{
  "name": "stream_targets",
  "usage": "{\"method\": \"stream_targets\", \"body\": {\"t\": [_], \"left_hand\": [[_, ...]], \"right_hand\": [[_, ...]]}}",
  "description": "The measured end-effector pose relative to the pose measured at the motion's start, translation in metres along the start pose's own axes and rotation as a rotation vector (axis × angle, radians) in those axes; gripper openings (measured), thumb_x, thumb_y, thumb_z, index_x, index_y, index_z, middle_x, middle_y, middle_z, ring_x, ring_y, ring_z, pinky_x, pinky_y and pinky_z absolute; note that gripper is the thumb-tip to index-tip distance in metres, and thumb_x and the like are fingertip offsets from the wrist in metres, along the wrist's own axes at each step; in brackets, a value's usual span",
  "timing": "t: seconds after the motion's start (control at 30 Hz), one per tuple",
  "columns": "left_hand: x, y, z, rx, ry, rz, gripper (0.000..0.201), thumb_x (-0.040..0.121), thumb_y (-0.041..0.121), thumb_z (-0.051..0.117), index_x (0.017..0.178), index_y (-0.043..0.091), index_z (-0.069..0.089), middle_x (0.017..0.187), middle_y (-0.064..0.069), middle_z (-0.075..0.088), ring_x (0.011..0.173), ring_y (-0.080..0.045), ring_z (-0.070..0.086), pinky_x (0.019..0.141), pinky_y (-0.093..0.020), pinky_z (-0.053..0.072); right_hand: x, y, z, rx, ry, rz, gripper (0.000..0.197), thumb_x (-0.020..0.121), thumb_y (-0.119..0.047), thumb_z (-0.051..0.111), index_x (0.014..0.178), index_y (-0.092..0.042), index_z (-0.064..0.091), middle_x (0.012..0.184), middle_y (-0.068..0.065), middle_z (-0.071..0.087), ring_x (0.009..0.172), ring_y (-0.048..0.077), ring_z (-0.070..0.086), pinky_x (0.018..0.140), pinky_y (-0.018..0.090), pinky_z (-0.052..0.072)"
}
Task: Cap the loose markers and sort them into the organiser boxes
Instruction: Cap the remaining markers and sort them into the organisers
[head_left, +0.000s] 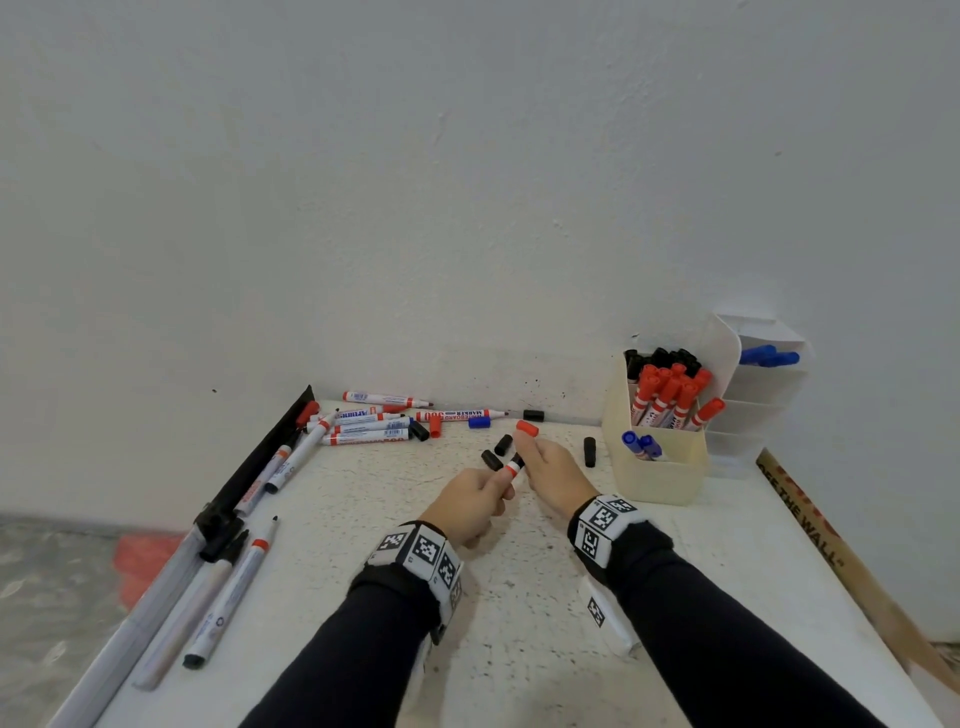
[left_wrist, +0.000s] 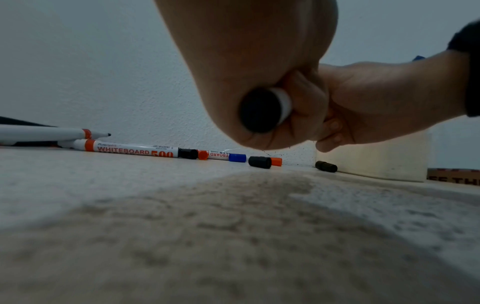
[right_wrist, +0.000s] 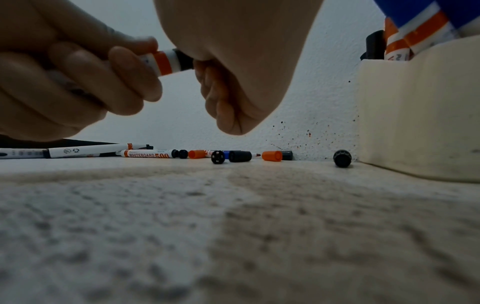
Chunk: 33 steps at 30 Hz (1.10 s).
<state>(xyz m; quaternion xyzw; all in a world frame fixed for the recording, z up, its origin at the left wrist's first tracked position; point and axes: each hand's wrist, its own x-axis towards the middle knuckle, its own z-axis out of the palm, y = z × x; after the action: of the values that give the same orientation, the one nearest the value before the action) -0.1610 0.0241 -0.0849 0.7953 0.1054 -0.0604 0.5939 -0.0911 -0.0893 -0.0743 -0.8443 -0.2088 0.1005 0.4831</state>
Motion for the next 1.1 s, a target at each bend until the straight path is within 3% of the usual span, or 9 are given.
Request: {"method": "stream_targets", "body": {"t": [0.17,0.27,0.4,0.57,0.67,0.93,1.1], "left_hand": [[-0.004,0.001,-0.008,-0.113,-0.064,-0.087,0.042,0.099,0.043,0.031,0.067,0.018,0.040,0.050,0.007,0.030,0.035,-0.006,0.021,0.036,-0.013,0.016],[-0.002,0.002,-0.004,-0.121,-0.024,-0.086,0.043,0.098,0.045,0.030,0.066,0.017,0.040,0.050,0.007,0.029,0.033,-0.006,0.021,0.036,-0.014,0.016],[0.001,0.001,0.003,-0.071,0.036,-0.048,0.044,0.098,0.046,0.032,0.066,0.017,0.041,0.050,0.007,0.032,0.033,-0.007,0.021,0.038,-0.016,0.016],[0.000,-0.001,0.003,0.137,0.147,0.043,0.044,0.098,0.042,0.032,0.065,0.017,0.048,0.057,0.005,0.042,0.042,-0.008,0.033,0.042,-0.020,0.027],[0.002,-0.002,0.002,0.262,0.197,0.093,0.045,0.099,0.039,0.031,0.063,0.019,0.048,0.061,0.004,0.047,0.054,-0.009,0.041,0.054,-0.023,0.032],[0.005,-0.008,0.001,0.287,0.214,0.101,0.044,0.099,0.040,0.033,0.064,0.021,0.050,0.062,0.004,0.049,0.058,-0.009,0.044,0.060,-0.025,0.035],[0.005,-0.008,0.001,0.258,0.198,0.089,0.042,0.098,0.040,0.033,0.075,0.015,0.058,0.060,0.004,0.053,0.058,-0.008,0.048,0.060,-0.022,0.038]], "right_hand": [[-0.001,0.002,0.003,-0.022,-0.017,-0.063,0.042,0.098,-0.039,0.033,0.066,-0.015,0.043,0.062,0.002,0.037,0.058,0.013,0.034,0.057,0.026,0.029],[-0.001,0.003,0.004,-0.025,-0.008,-0.079,0.041,0.098,-0.040,0.031,0.074,-0.010,0.046,0.070,0.007,0.040,0.065,0.016,0.037,0.060,0.027,0.031],[-0.002,0.005,0.002,-0.083,0.005,-0.087,0.043,0.098,-0.041,0.030,0.073,-0.011,0.048,0.067,0.005,0.044,0.064,0.016,0.041,0.060,0.028,0.032],[0.000,0.006,0.007,-0.172,0.019,-0.079,0.044,0.098,-0.042,0.029,0.067,-0.017,0.047,0.059,-0.002,0.044,0.057,0.012,0.042,0.055,0.026,0.032],[0.002,0.007,0.014,-0.188,0.040,-0.047,0.046,0.098,-0.043,0.027,0.083,-0.011,0.056,0.064,-0.002,0.050,0.063,0.016,0.049,0.058,0.029,0.036],[0.003,0.008,0.014,-0.202,0.028,-0.032,0.047,0.098,-0.044,0.026,0.091,-0.010,0.058,0.068,-0.001,0.053,0.068,0.018,0.052,0.066,0.033,0.040],[0.003,0.009,0.011,-0.184,0.009,-0.025,0.047,0.098,-0.044,0.026,0.087,-0.011,0.058,0.074,0.001,0.055,0.073,0.018,0.052,0.072,0.034,0.041]]}}
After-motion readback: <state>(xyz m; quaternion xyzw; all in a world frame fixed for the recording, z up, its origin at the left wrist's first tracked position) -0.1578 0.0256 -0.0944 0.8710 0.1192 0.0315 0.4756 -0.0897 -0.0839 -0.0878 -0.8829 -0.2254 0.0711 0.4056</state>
